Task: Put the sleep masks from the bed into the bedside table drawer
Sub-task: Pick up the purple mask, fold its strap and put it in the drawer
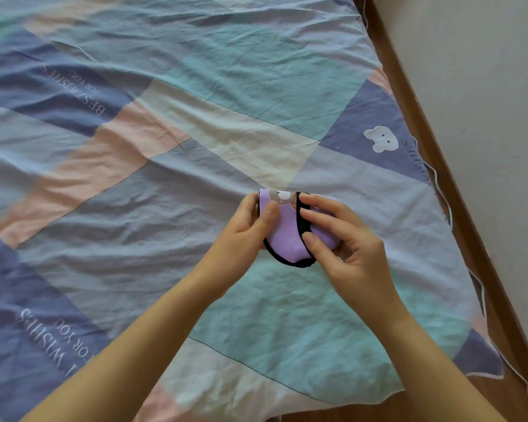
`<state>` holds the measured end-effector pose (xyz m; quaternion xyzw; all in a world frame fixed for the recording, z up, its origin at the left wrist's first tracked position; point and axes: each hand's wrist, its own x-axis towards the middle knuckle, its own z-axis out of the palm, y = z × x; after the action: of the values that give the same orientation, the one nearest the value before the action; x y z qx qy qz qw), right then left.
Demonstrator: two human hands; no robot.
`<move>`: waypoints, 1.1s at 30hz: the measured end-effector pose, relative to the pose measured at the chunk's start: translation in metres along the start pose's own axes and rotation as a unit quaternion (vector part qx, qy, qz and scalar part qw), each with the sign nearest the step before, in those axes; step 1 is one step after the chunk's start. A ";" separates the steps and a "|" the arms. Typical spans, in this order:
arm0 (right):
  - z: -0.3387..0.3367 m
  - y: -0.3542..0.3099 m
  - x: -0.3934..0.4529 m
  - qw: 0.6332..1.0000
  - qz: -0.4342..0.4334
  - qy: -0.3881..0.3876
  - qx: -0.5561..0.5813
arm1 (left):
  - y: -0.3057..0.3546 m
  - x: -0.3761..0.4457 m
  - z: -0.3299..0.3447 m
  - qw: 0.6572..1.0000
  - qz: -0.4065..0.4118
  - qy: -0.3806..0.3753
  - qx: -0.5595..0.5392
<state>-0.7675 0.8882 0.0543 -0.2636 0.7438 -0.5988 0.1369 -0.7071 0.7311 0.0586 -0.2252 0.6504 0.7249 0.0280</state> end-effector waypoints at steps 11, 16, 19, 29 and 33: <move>0.012 -0.047 0.032 0.996 -0.063 -0.026 -0.057 | 0.041 -0.042 -0.088 0.897 0.098 0.129 0.412; 0.063 -0.084 0.044 0.990 -0.095 -0.084 -0.061 | 0.045 -0.085 -0.135 0.870 0.116 0.203 0.435; 0.109 -0.104 0.044 0.983 -0.123 -0.123 -0.062 | 0.036 -0.121 -0.174 0.854 0.115 0.250 0.442; 0.341 -0.179 -0.036 0.944 -0.176 -0.279 -0.022 | -0.033 -0.331 -0.333 0.777 -0.004 0.364 0.514; 0.446 -0.206 -0.098 0.912 -0.211 -0.351 -0.019 | -0.070 -0.434 -0.390 0.775 -0.085 0.388 0.491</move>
<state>-0.4081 0.5481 0.1320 -0.6103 0.5862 -0.4682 0.2544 -0.1812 0.4784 0.1304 -0.4975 0.8519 0.1531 -0.0582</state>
